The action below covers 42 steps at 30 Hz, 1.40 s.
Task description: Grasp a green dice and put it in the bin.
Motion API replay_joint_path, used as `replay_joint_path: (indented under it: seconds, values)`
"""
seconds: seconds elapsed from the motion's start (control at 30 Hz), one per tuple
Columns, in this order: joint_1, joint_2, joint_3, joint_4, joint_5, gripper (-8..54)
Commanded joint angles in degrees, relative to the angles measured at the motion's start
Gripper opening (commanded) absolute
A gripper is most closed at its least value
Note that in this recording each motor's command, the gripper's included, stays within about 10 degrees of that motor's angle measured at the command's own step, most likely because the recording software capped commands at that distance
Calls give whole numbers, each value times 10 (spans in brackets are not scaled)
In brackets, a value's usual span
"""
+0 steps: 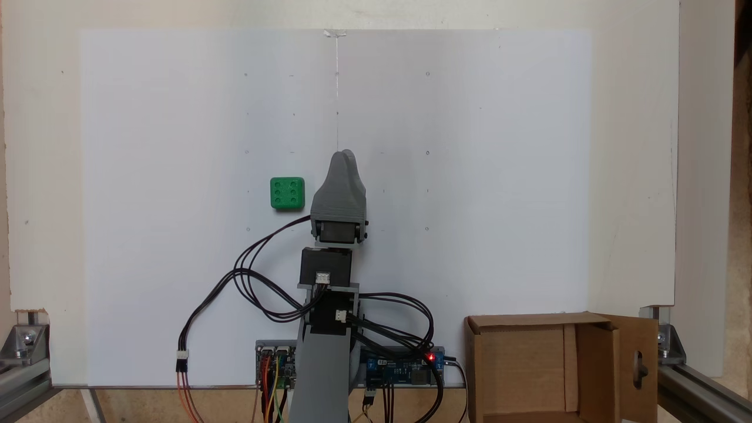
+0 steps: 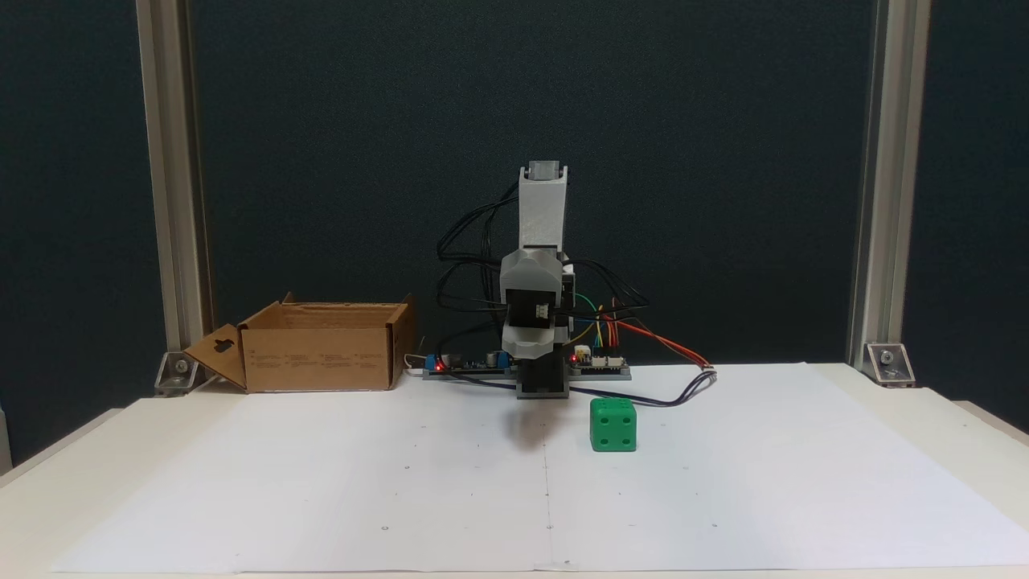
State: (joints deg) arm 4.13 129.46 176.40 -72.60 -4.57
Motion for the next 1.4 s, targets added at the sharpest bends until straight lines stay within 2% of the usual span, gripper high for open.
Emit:
replay_joint_path:
  seconds: [0.0,1.37]
  values:
    - [-19,61,25,6,22,447]
    - [-24,61,25,-9,22,447]
